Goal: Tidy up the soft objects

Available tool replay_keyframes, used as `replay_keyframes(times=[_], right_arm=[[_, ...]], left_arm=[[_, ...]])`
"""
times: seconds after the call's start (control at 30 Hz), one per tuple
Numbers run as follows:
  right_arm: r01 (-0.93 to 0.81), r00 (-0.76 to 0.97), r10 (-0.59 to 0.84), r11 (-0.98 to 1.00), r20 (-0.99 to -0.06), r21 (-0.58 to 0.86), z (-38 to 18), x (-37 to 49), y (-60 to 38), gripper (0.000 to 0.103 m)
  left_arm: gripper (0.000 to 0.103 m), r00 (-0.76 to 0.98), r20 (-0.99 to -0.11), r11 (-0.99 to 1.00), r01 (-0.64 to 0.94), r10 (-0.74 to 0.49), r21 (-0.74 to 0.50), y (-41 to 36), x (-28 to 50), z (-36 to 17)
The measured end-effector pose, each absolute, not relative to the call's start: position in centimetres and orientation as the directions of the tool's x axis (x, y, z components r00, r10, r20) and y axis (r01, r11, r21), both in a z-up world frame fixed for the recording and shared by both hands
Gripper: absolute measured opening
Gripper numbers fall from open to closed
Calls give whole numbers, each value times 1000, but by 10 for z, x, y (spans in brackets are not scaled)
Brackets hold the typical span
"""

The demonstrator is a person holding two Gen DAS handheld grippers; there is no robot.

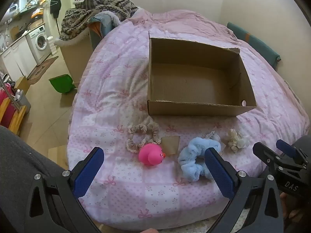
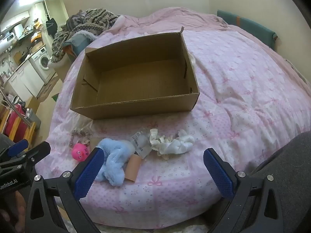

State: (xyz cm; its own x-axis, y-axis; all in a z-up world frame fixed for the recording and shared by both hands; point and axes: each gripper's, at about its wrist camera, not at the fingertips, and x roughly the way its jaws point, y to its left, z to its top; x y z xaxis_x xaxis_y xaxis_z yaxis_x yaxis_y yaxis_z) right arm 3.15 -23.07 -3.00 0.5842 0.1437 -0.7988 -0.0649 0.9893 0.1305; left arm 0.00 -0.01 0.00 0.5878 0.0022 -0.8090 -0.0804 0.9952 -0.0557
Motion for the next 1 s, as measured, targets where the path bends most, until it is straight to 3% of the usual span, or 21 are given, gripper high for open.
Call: replay_keyframes(times=[1.0], right_arm=[[-59, 594, 145, 989, -791, 137, -29, 31, -231, 103]], left_arm=[[103, 590, -807, 995, -81, 6, -51, 0, 0, 0]])
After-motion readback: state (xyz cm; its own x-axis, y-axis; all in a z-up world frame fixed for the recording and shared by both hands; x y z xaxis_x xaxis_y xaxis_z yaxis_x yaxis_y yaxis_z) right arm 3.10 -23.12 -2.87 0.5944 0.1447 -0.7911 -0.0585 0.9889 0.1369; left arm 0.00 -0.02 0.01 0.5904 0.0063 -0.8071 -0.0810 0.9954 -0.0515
